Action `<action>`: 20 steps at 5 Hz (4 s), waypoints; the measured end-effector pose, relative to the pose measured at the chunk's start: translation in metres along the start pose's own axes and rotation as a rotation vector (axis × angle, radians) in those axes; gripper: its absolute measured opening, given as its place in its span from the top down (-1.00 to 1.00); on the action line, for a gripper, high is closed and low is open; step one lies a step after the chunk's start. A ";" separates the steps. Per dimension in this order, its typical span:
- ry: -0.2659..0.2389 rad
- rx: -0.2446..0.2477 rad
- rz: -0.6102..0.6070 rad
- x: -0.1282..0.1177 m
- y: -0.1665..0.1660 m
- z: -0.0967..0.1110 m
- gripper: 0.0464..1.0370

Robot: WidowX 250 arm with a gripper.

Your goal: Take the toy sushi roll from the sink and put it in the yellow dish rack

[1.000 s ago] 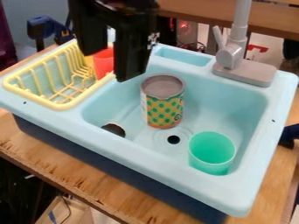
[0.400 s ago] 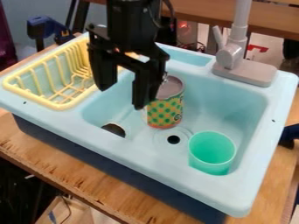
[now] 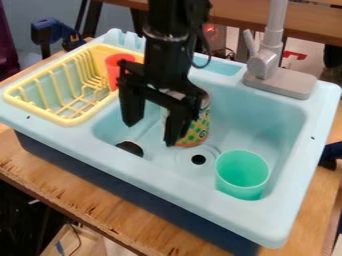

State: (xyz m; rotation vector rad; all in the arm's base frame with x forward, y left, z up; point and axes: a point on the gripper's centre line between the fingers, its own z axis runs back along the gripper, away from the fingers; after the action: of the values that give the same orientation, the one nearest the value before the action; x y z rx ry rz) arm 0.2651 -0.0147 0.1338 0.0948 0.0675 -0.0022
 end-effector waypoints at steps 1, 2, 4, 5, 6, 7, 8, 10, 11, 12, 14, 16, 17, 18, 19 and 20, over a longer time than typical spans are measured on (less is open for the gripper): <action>0.084 0.035 -0.018 0.005 0.003 -0.012 -0.93; 0.147 0.070 -0.027 0.000 0.007 -0.019 -0.93; 0.206 0.047 -0.025 -0.010 0.018 -0.028 -0.93; 0.211 0.010 -0.032 -0.015 0.018 -0.042 -0.93; 0.185 -0.030 -0.014 -0.018 0.015 -0.048 -0.86; 0.156 -0.045 0.012 -0.019 0.013 -0.053 -0.41; 0.133 -0.043 0.014 -0.020 0.014 -0.050 -0.23; 0.059 0.005 -0.033 -0.004 0.014 -0.011 -0.20; -0.007 0.018 -0.064 0.002 0.009 0.024 -0.20; -0.036 0.015 -0.048 -0.008 0.011 0.048 -0.20; 0.030 0.031 0.072 -0.032 0.056 0.064 -0.20; 0.148 0.032 0.200 -0.025 0.119 0.022 -0.20; 0.151 0.017 0.205 -0.021 0.138 0.004 -0.20; 0.110 -0.003 0.212 -0.016 0.144 -0.006 -0.20; 0.077 -0.022 0.249 -0.014 0.143 -0.018 -0.20; 0.077 -0.047 0.258 -0.014 0.150 -0.028 -0.36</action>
State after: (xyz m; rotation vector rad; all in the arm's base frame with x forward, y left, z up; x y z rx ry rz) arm 0.2505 0.1370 0.1210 0.0565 0.1321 0.2608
